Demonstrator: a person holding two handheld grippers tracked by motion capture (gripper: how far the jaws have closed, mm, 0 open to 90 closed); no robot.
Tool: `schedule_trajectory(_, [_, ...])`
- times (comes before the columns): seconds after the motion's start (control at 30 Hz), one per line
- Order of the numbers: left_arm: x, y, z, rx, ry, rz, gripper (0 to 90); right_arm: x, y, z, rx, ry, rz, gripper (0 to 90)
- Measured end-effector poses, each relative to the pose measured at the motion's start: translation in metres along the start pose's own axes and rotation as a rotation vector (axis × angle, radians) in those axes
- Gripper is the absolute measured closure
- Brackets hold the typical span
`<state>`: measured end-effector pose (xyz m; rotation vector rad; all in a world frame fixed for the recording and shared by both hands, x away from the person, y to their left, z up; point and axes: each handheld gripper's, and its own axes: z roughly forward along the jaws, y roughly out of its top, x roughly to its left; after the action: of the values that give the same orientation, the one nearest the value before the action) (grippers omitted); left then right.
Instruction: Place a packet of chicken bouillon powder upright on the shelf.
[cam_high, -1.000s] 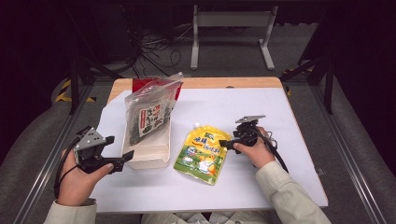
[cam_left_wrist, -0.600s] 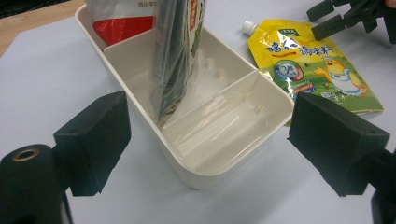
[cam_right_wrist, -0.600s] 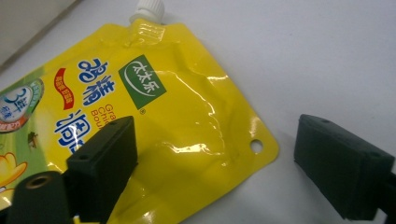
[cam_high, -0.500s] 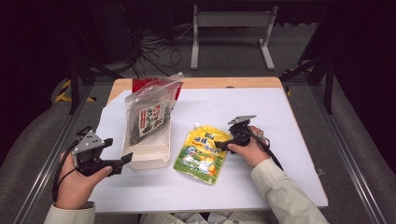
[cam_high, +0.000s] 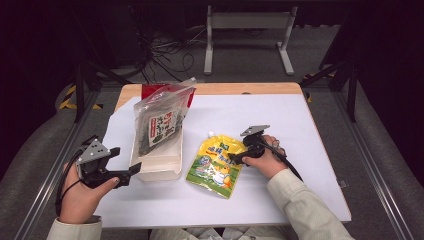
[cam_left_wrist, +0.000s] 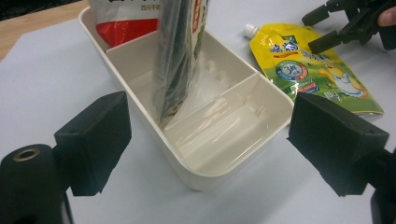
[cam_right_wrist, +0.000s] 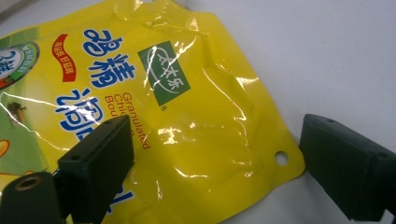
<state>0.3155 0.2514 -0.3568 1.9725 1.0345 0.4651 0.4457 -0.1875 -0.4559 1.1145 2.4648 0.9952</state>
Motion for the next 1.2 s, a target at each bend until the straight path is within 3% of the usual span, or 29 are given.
schedule_trajectory(0.23, [-0.002,0.001,0.002,0.002,-0.006,0.006,13.9,0.001,0.0,0.0,-0.011,-0.005,-0.009,19.4])
schedule_trajectory(0.37, [-0.002,0.001,0.004,0.006,-0.008,0.005,13.9,0.004,0.001,-0.001,-0.023,0.018,-0.035,33.1])
schedule_trajectory(0.47, [-0.001,0.001,0.003,0.005,-0.007,0.002,13.8,0.006,0.001,-0.001,-0.027,0.026,-0.042,38.1])
schedule_trajectory(0.53, [-0.001,0.001,0.003,0.002,-0.004,0.004,13.8,0.007,0.0,-0.001,-0.039,0.04,-0.041,46.0])
schedule_trajectory(0.57, [-0.001,0.001,0.003,0.002,-0.004,0.005,13.8,0.008,0.0,-0.001,-0.045,0.055,-0.034,54.4])
schedule_trajectory(0.63, [-0.001,0.001,0.003,0.003,-0.005,0.004,13.8,0.009,0.0,-0.001,-0.047,0.062,-0.032,59.0])
schedule_trajectory(0.7, [-0.001,0.001,0.004,0.006,-0.01,0.008,13.8,0.011,-0.001,-0.001,-0.049,0.096,-0.02,75.1])
schedule_trajectory(0.73, [-0.002,0.001,0.005,0.008,-0.013,0.005,13.8,0.013,-0.002,0.0,-0.052,0.133,0.02,82.4])
schedule_trajectory(0.9, [-0.002,0.001,0.006,0.008,-0.014,0.006,13.8,0.013,-0.002,-0.001,-0.053,0.132,0.041,83.2])
schedule_trajectory(1.1, [-0.004,0.002,0.007,0.005,-0.023,0.014,14.0,0.017,-0.001,-0.007,-0.037,0.101,0.021,83.9])
schedule_trajectory(1.2, [-0.005,0.003,0.008,0.009,-0.037,0.019,14.0,0.016,-0.001,-0.015,-0.066,0.113,0.037,84.0])
